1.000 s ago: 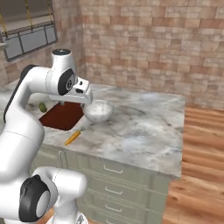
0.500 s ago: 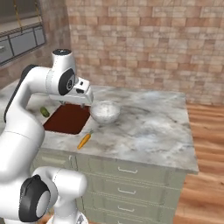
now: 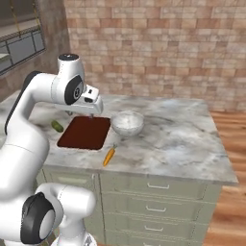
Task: Place the two vegetables and bowl onto the tray for setting up a vegetable dip station.
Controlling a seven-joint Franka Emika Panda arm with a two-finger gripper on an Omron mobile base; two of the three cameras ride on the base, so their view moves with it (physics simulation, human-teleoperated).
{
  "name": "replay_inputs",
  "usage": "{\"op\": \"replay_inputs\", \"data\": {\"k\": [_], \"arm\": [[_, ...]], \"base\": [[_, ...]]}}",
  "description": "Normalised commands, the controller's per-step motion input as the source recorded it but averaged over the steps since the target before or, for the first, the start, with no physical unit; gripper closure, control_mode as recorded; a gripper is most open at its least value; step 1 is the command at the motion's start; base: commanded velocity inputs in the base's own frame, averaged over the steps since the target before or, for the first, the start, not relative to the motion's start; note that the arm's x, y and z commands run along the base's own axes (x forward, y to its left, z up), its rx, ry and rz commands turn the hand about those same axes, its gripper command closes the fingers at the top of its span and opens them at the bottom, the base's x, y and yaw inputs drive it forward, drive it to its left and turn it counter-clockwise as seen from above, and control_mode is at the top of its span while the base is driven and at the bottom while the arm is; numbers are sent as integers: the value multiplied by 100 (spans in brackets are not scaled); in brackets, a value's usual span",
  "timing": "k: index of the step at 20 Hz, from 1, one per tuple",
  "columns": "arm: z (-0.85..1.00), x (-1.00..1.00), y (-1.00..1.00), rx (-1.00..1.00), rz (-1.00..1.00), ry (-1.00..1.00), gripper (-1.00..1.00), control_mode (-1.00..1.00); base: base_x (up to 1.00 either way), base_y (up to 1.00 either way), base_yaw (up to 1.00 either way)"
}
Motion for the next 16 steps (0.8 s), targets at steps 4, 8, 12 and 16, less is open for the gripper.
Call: {"op": "replay_inputs", "data": {"k": [4, 8, 12, 16], "arm": [[0, 0, 0, 0, 0, 0, -100, 100], [0, 0, 0, 0, 0, 0, -100, 100], [0, 0, 0, 0, 0, 0, -100, 100], [0, 0, 0, 0, 0, 0, -100, 100]], "base": [[31, 38, -12], [35, 32, -8], [38, 21, -1], [33, 14, 0]]}}
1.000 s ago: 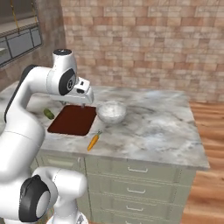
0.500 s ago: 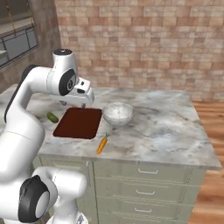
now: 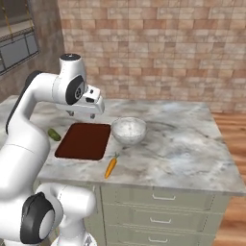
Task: Place the two vegetables and bowl onto the tray for setting up a vegetable dip station.
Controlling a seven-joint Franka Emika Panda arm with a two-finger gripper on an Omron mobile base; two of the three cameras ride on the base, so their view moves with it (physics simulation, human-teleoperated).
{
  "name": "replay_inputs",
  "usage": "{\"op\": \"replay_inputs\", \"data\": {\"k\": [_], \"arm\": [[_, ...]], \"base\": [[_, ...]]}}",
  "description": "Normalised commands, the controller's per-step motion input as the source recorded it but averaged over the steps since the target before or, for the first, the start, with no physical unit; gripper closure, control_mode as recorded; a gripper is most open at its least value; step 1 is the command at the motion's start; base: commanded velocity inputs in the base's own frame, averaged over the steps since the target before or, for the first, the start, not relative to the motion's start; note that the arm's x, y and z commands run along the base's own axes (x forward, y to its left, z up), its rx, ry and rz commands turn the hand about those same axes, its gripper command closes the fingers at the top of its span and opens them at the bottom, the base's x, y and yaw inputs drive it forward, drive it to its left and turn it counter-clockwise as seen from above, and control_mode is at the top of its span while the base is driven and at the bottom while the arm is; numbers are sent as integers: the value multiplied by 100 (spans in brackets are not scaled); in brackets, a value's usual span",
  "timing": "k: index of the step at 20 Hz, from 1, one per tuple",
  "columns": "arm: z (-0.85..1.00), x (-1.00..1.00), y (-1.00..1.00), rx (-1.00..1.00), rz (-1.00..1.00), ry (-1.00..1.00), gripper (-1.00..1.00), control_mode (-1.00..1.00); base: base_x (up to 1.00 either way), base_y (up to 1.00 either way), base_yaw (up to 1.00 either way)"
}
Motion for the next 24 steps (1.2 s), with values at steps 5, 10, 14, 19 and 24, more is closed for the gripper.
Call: {"op": "replay_inputs", "data": {"k": [5, 10, 14, 19, 24], "arm": [[0, 0, 0, 0, 0, 0, -100, 100], [0, 0, 0, 0, 0, 0, -100, 100], [0, 0, 0, 0, 0, 0, -100, 100], [0, 0, 0, 0, 0, 0, -100, 100], [0, 0, 0, 0, 0, 0, -100, 100]], "base": [[30, 13, 0], [27, 10, 0], [31, 6, 0], [29, 7, 1], [28, 6, 7]]}}
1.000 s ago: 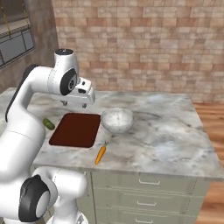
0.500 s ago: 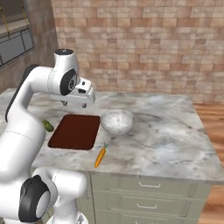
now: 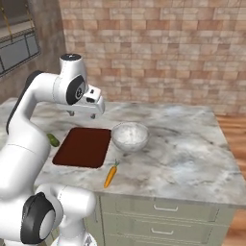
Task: Place the two vegetables and bowl onto the tray for setting up a vegetable dip station.
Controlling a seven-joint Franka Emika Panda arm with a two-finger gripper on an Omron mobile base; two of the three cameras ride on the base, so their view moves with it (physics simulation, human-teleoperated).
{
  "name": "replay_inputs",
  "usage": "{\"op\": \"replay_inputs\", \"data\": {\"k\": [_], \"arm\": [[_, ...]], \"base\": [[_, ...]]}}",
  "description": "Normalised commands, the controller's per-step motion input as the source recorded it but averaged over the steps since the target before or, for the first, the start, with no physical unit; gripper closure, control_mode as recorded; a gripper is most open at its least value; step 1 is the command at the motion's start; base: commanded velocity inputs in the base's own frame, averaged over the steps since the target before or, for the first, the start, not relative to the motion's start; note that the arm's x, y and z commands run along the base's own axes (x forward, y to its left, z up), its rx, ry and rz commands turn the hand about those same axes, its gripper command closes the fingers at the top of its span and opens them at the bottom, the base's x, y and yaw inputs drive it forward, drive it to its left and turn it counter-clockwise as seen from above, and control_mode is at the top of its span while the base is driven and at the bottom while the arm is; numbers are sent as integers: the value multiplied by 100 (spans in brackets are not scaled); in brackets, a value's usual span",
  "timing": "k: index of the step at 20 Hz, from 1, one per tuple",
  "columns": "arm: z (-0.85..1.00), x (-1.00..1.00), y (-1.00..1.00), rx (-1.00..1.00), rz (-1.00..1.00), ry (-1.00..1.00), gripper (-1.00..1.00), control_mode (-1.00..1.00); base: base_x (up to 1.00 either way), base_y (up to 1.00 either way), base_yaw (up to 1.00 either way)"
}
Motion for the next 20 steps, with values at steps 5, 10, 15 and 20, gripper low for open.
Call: {"op": "replay_inputs", "data": {"k": [5, 10, 15, 20], "arm": [[0, 0, 0, 0, 0, 0, -100, 100], [0, 0, 0, 0, 0, 0, -100, 100], [0, 0, 0, 0, 0, 0, -100, 100], [0, 0, 0, 0, 0, 0, -100, 100]], "base": [[30, 1, 11], [39, 0, 7], [36, 0, 3], [17, 0, 0]]}}
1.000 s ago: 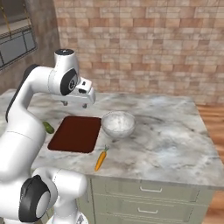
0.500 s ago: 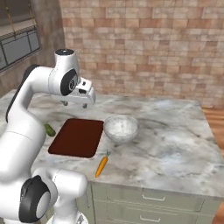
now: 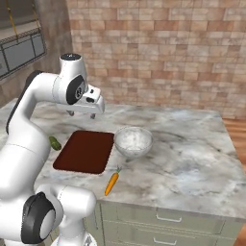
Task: Place the two vegetables and bowl onto the tray for setting up a vegetable dip station.
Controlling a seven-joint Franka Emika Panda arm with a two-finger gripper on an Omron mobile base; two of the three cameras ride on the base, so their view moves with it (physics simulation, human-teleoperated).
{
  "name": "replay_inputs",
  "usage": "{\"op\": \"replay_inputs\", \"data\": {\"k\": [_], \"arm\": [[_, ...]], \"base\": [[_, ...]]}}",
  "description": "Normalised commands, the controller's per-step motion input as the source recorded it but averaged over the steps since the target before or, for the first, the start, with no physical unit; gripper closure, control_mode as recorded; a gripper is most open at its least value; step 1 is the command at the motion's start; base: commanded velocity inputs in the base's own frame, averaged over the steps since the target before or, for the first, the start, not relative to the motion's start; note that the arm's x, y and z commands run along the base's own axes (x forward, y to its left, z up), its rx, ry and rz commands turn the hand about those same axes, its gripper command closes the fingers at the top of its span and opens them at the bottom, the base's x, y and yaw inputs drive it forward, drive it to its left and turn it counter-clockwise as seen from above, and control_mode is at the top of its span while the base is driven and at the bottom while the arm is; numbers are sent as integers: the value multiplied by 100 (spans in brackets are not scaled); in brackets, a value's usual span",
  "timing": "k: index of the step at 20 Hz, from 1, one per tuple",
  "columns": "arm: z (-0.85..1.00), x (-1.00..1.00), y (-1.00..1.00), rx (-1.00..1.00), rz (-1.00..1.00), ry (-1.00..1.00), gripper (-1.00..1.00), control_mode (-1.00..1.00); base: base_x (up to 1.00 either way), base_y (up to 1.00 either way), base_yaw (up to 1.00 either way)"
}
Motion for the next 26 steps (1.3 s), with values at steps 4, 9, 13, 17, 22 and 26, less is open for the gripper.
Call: {"op": "replay_inputs", "data": {"k": [4, 9, 13, 17, 22, 26], "arm": [[0, 0, 0, 0, 0, 0, -100, 100], [0, 0, 0, 0, 0, 0, -100, 100], [0, 0, 0, 0, 0, 0, -100, 100], [0, 0, 0, 0, 0, 0, -100, -100], [-2, 13, 4, -5, 0, 1, -100, -100], [0, 35, 2, -1, 0, 4, -100, -100]], "base": [[5, 0, 0], [0, 0, 0], [0, 0, 0], [0, 0, 0], [0, 0, 0], [0, 0, 0]]}}
